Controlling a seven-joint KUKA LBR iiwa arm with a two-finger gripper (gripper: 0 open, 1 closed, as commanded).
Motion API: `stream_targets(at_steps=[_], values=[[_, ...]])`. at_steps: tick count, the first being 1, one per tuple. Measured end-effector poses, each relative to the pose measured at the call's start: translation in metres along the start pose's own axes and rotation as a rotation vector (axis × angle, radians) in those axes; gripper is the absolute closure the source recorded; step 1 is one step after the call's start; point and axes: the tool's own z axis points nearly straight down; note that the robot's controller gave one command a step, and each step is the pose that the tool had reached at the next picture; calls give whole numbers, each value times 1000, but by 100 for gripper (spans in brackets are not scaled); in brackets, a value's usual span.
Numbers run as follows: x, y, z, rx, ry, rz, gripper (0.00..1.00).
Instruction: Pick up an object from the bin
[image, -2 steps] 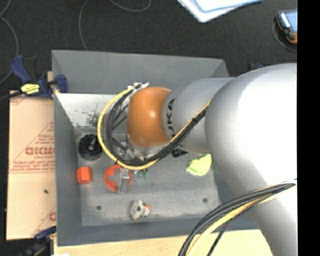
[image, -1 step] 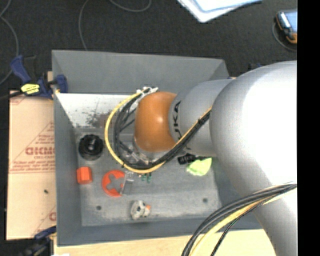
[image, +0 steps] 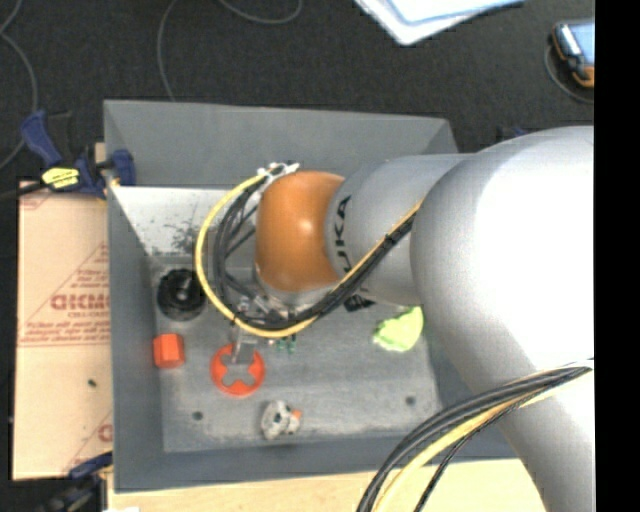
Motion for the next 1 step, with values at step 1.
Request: stream_targets(at_steps=[1], values=[[0,0,0,0,0,0,100]])
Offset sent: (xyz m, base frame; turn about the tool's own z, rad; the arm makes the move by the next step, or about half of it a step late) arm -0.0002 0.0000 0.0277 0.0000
